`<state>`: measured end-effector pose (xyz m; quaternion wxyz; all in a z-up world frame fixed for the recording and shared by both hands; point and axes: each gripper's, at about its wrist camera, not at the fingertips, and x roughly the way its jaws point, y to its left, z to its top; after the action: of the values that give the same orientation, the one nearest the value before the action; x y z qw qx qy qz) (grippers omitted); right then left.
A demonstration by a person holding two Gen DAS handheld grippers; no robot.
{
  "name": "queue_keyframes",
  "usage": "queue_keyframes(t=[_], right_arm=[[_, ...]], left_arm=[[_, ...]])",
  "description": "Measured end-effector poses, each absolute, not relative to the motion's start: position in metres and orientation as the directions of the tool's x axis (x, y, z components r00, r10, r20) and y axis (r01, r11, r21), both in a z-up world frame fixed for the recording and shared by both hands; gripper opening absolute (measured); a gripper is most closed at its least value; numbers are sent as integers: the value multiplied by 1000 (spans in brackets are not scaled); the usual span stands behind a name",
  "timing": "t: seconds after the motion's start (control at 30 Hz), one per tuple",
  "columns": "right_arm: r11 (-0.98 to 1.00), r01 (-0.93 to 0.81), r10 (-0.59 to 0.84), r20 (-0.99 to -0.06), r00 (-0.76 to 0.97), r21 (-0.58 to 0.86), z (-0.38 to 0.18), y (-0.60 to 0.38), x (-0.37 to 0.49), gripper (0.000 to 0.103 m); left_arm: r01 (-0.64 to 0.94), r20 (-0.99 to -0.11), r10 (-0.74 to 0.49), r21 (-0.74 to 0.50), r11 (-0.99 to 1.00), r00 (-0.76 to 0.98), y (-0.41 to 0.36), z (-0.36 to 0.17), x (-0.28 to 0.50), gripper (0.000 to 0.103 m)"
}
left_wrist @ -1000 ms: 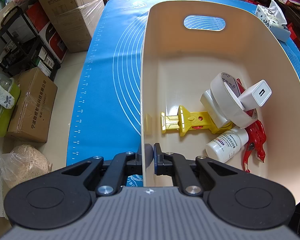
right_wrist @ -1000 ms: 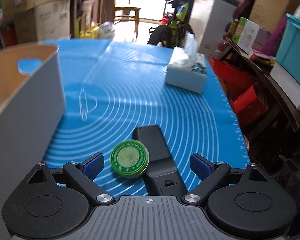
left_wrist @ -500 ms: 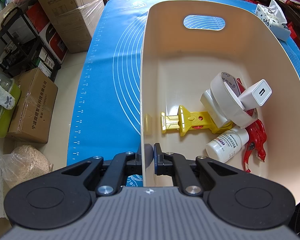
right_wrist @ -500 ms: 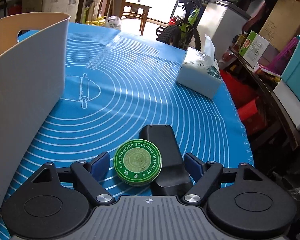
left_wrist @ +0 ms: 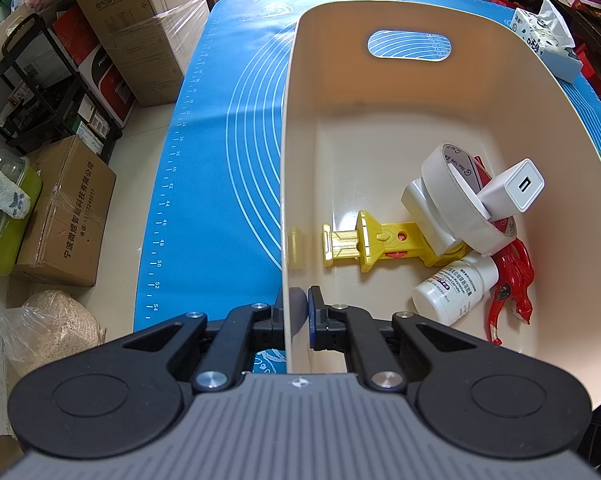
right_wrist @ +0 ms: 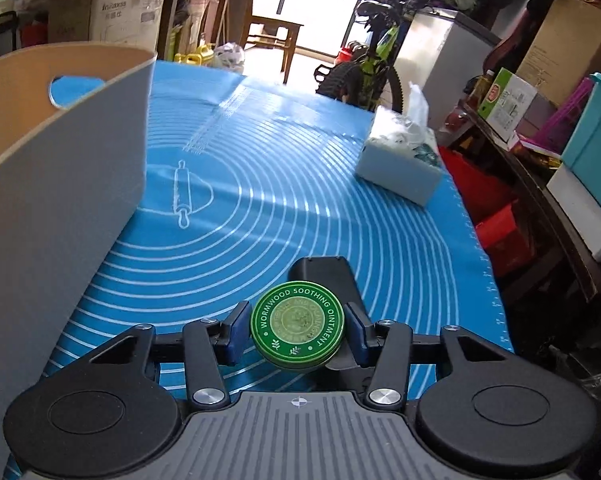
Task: Organize rigid objects
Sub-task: 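Grasp the green ointment tin with the right tool, then lower the green tin into the basket and open the right tool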
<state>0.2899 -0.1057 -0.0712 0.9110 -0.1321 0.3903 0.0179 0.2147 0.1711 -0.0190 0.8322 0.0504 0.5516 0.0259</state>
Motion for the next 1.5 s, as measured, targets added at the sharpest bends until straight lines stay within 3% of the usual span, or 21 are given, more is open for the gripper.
queue_keyframes(t=[0.43,0.73,0.93,1.23,1.5], right_arm=[[978,-178,69,-630,774,-112,1,-90,264,55],[936,-349,263,-590,763,-34,40,-25,257,55],[898,-440,343,-618,707,-4,34,21,257,55],[868,-497,319,-754,575,-12,-1,72,258,54],[860,-510,314,-775,549,-12,-3,74,260,54]], left_arm=[[9,-916,99,111,994,388,170,-19,214,10],[7,-917,97,108,994,388,169,-20,214,10],[7,-917,89,100,995,389,167,-21,214,9],[0,-919,77,83,997,387,169,-22,215,11],[-6,-920,72,75,997,385,170,-20,215,11]])
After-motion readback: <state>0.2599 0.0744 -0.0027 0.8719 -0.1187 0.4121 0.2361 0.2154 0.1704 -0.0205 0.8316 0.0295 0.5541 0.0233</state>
